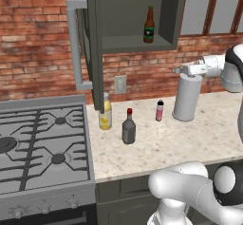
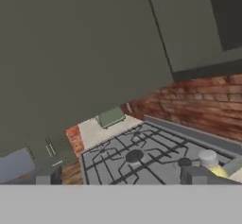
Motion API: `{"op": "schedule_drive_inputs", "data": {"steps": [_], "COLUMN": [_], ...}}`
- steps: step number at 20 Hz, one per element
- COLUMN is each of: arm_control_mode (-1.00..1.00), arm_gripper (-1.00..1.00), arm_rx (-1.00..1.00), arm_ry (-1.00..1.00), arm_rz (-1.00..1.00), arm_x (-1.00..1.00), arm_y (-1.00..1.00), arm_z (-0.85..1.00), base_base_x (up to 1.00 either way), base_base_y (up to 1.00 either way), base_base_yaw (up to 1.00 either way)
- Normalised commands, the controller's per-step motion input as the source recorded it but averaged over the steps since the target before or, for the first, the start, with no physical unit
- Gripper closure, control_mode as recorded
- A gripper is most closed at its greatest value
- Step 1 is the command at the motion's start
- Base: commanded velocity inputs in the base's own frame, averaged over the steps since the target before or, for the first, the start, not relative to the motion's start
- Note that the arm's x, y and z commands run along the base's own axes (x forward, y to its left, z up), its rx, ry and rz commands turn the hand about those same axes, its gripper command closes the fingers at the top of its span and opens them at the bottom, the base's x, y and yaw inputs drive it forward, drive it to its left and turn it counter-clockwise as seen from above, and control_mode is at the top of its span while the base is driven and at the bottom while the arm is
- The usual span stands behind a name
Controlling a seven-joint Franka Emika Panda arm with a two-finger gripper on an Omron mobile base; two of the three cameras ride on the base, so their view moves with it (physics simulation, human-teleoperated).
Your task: Sort all alcoholic drinks to one cabinet, and non-alcoholic drinks to the other.
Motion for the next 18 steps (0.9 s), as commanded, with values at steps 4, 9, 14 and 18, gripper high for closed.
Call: {"op": "schedule_drive_inputs", "data": {"steps": [4, 9, 14, 18], "arm_control_mode": [-1.00, -1.00, -1.00, -1.00], "arm_gripper": [-1.00, -1.00, -1.00, -1.00], "arm_rx": [0.00, -0.01, -0.03, -0.03], "arm_ry": [-0.21, -0.24, -0.22, -0.14], "arm_rz": [0.29, 0.23, 0.18, 0.06], "arm_x": [-0.04, -0.14, -0.18, -0.24], "arm_y": [0.05, 0.17, 0.26, 0.15], "arm_z": [-0.34, -0.30, -0.34, -0.31], "base_base_x": [0.00, 0.00, 0.00, 0.00], "base_base_y": [0.00, 0.00, 0.00, 0.00], "base_base_yaw": [0.00, 0.00, 0.00, 0.00]}}
